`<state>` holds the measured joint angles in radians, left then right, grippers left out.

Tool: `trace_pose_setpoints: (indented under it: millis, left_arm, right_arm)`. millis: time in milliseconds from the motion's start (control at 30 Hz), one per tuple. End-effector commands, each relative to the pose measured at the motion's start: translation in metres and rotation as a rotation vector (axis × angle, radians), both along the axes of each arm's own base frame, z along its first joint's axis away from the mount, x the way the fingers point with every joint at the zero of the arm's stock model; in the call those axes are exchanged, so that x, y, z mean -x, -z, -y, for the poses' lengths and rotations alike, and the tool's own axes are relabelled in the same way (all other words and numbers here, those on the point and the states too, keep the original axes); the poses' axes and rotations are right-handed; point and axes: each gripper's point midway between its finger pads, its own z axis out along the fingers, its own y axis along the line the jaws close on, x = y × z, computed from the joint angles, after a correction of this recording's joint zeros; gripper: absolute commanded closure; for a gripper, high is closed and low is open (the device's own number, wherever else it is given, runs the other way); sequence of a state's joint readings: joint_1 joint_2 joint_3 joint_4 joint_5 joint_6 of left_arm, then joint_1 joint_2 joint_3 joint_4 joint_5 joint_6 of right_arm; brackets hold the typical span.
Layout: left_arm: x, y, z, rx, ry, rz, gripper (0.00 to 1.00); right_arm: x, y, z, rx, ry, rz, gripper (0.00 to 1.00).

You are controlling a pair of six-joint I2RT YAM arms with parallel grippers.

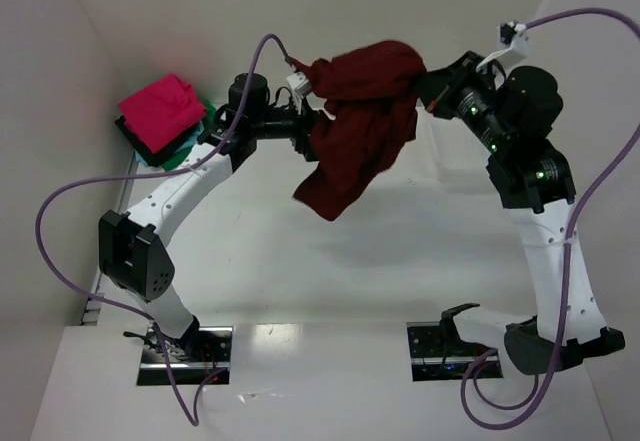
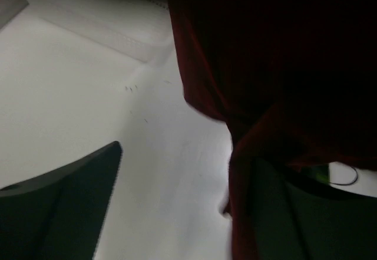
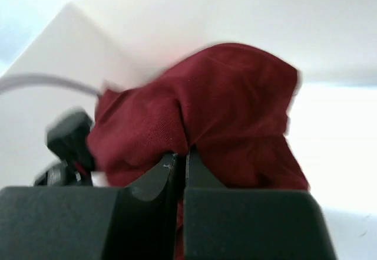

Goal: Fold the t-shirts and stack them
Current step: Move the tshirt to the center of the board

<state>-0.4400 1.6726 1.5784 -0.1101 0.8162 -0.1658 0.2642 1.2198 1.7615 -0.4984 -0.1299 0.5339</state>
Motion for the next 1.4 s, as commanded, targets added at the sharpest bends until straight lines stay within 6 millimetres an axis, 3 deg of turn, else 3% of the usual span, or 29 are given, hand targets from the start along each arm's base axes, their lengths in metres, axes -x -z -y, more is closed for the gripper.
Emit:
trace_pose_setpoints:
  millis: [0,33,67,200,233,333,500,533,733,767,800,867,933,1033,1067,1233,1300,1367]
  left_arm:
    - [-0.018,-0.045,0.012,0.132,-0.064,0.124,0.25]
    - [-0.021,-0.057,0.010,0.179,-0.109,0.122,0.48]
    - [-0.022,-0.047,0.009,0.188,-0.133,0.088,0.56]
    - [-0.013,-0.059,-0.001,0.270,-0.189,0.080,1.00]
    - [-0.015,-0.050,-0.005,0.262,-0.227,0.066,1.00]
    - [-0.005,-0.075,-0.022,0.291,-0.291,0.133,1.00]
    - [-0.004,-0.091,-0.051,0.210,-0.440,0.184,1.00]
    - [-0.002,-0.084,-0.057,0.168,-0.468,0.162,1.00]
    - [0.018,-0.108,-0.120,0.125,-0.702,0.189,1.00]
    - [0.016,-0.104,-0.134,0.110,-0.766,0.183,1.00]
    - [0.027,-0.102,-0.147,0.085,-0.806,0.185,1.00]
    - [0.031,-0.094,-0.155,0.059,-0.838,0.167,1.00]
    - [0.040,-0.082,-0.161,0.031,-0.849,0.131,1.00]
    - [0.051,-0.062,-0.156,0.026,-0.810,0.063,1.00]
    - [0.060,-0.044,-0.145,0.002,-0.738,0.010,1.00]
    - [0.075,0.015,-0.134,-0.093,-0.663,-0.179,1.00]
    - [0.078,0.021,-0.135,-0.096,-0.665,-0.196,1.00]
    - [0.078,0.019,-0.137,-0.086,-0.681,-0.195,1.00]
  right_arm:
    - [0.000,0.055,-0.031,-0.063,-0.150,-0.127,1.00]
    - [0.003,0.060,-0.036,-0.075,-0.184,-0.125,1.00]
    - [0.001,0.089,-0.038,-0.064,-0.194,-0.187,1.00]
    - [0.001,0.139,-0.047,-0.088,-0.234,-0.293,1.00]
    - [0.006,0.143,-0.051,-0.097,-0.260,-0.299,1.00]
    - [0.005,0.164,-0.048,-0.069,-0.248,-0.321,1.00]
    - [-0.008,0.190,-0.032,-0.001,-0.141,-0.360,0.98]
    - [-0.010,0.191,-0.030,0.001,-0.122,-0.359,0.98]
    - [-0.026,0.182,0.008,-0.017,0.004,-0.328,0.97]
    - [-0.026,0.178,0.016,-0.014,0.023,-0.312,0.95]
    - [-0.028,0.178,0.022,-0.008,0.037,-0.308,0.92]
    - [-0.026,0.186,0.022,-0.005,0.038,-0.324,0.88]
    - [-0.022,0.213,0.027,0.007,0.064,-0.381,0.87]
    - [-0.013,0.240,0.028,-0.003,0.069,-0.446,0.85]
    - [-0.005,0.260,0.024,-0.008,0.043,-0.495,0.80]
    - [0.009,0.297,0.020,-0.002,0.015,-0.582,0.67]
    - [0.009,0.295,0.018,-0.005,0.004,-0.574,0.67]
    - [0.009,0.295,0.018,-0.005,0.004,-0.574,0.54]
